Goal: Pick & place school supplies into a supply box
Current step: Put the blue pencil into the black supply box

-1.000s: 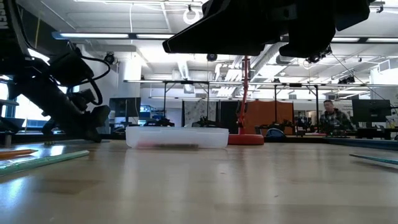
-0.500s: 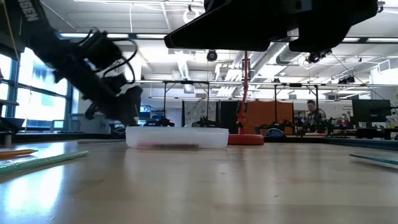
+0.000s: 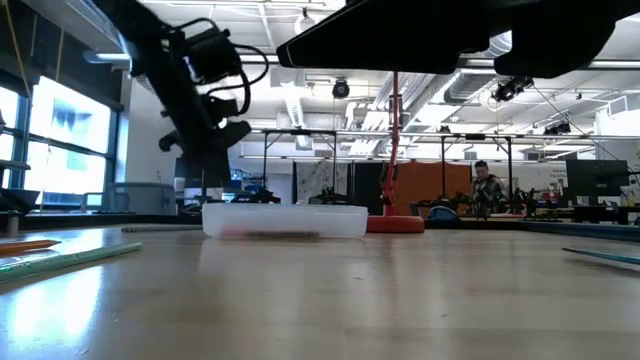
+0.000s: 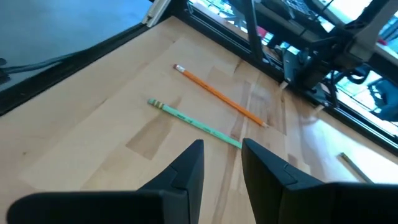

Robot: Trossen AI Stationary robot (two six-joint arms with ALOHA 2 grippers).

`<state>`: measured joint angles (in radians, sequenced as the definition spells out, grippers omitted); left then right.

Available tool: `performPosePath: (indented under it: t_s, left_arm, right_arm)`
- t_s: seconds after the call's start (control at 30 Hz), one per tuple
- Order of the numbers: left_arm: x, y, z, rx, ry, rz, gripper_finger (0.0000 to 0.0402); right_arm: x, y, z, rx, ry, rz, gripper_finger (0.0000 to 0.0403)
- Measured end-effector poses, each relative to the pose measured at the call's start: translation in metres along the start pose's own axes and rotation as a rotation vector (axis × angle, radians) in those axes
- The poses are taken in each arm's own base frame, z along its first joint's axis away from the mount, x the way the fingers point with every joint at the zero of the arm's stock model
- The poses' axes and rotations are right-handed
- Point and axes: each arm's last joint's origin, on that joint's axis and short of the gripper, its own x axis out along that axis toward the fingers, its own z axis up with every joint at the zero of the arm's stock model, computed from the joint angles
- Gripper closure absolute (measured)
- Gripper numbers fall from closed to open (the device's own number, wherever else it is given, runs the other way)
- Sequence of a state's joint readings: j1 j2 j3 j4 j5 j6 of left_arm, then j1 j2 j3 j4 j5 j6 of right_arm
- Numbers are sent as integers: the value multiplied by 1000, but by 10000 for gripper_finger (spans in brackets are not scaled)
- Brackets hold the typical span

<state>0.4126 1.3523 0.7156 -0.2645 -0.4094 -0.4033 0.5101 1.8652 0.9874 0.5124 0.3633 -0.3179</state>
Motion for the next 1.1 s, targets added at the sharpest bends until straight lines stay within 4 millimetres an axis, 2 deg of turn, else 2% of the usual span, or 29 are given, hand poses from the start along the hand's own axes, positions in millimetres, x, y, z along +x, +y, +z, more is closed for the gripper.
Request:
performPosePath:
  t_s: [0.13, 0.23, 0.37, 0.47, 0.6, 0.73, 0.9, 1.1]
  left_arm:
    - [-16, 7, 9, -44, -8, 108, 295]
    - [-24, 15, 2, -118, -42, 148, 293]
    - [-15, 25, -41, -165, -30, 143, 292]
    - [-2, 26, -80, -195, -61, 32, 292]
    - [4, 29, -106, -209, -201, -141, 291]
    - [4, 34, -115, -198, -257, -160, 291]
    - [7, 36, -118, -170, -263, -83, 291]
    - [15, 35, -126, -147, -210, -46, 291]
  right_arm:
    - [-1, 0, 0, -8, 14, -26, 315]
    - [-6, -3, 1, -20, 61, -47, 315]
    - [-15, -10, 5, -4, 111, -86, 316]
    - [-19, -13, 7, 28, 118, -109, 316]
    - [-17, -17, 7, 34, 114, -99, 316]
    - [-15, -22, 5, 90, 106, -72, 316]
    - [-14, -23, 4, 116, 102, -52, 316]
    - [-13, -25, 4, 119, 103, -53, 316]
